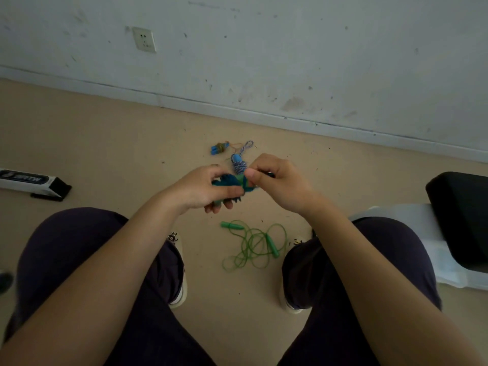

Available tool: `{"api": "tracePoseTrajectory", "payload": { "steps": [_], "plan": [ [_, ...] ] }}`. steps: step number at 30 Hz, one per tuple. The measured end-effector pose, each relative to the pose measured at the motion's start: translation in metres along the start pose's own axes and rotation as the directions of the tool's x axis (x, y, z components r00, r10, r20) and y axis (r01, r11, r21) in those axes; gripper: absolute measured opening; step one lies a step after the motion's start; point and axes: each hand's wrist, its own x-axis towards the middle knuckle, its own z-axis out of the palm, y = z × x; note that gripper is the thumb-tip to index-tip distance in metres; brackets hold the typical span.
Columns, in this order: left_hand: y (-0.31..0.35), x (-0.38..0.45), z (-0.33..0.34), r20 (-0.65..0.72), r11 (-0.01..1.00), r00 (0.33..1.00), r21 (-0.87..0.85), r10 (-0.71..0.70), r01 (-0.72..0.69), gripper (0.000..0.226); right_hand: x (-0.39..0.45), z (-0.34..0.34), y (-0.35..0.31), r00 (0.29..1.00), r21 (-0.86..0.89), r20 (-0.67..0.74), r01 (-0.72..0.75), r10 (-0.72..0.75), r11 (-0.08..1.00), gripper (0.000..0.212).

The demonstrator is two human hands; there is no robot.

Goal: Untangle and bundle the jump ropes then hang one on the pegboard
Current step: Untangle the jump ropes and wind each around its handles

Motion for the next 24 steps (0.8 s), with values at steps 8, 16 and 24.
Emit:
{"api": "tracePoseTrajectory", "payload": {
  "steps": [8,16,24],
  "plan": [
    [0.006,-0.009,0.008,0.32,0.984,0.945,-0.18,0.072,-0.014,0.041,0.002,0.0,0.01,0.997,0.015,-0.021,-0.077,0.078,0.997,0.017],
    [0.008,-0.013,0.017,0.189,0.983,0.981,-0.183,0.037,-0.002,0.037,0.002,0.007,0.018,0.984,0.068,-0.06,-0.165,0.169,0.984,0.017],
    [0.005,-0.01,0.021,0.026,0.992,0.992,-0.027,0.12,-0.119,0.037,0.001,0.002,0.021,0.971,0.2,-0.059,-0.216,0.231,0.956,0.028]
  ]
}}
